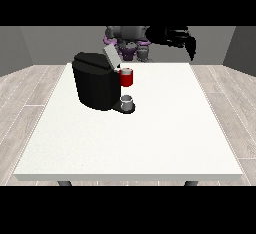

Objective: Insert the coffee pod into the coffee machine and close the lid

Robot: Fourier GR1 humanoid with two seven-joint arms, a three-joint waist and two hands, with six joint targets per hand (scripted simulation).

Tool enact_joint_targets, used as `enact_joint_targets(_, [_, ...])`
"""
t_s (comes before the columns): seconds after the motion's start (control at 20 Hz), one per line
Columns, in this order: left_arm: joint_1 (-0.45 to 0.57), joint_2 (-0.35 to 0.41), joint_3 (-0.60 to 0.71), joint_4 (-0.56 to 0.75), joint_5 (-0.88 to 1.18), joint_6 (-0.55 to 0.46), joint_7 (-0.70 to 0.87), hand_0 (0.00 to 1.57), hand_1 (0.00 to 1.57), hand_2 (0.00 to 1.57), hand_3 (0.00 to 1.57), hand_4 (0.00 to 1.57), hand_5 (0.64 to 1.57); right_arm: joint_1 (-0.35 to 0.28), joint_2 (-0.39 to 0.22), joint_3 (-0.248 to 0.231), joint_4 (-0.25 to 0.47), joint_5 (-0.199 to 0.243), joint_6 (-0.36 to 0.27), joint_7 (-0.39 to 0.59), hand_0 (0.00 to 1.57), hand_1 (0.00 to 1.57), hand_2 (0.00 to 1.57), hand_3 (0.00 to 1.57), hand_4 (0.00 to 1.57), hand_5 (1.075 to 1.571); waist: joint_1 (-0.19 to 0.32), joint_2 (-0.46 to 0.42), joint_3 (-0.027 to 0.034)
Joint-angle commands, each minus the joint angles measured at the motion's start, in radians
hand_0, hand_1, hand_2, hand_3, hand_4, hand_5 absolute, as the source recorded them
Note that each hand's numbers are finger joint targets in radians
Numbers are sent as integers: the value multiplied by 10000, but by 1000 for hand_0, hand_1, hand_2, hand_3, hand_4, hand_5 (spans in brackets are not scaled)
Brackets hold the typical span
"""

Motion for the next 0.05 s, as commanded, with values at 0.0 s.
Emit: enact_joint_targets(0.0, [736,155,373,641,-76,220,-578,0,0,0,0,266,1571,976,968,1012,-448,-191,-202,-514,0,0,0,0,259,1571,-911,-616,-3])
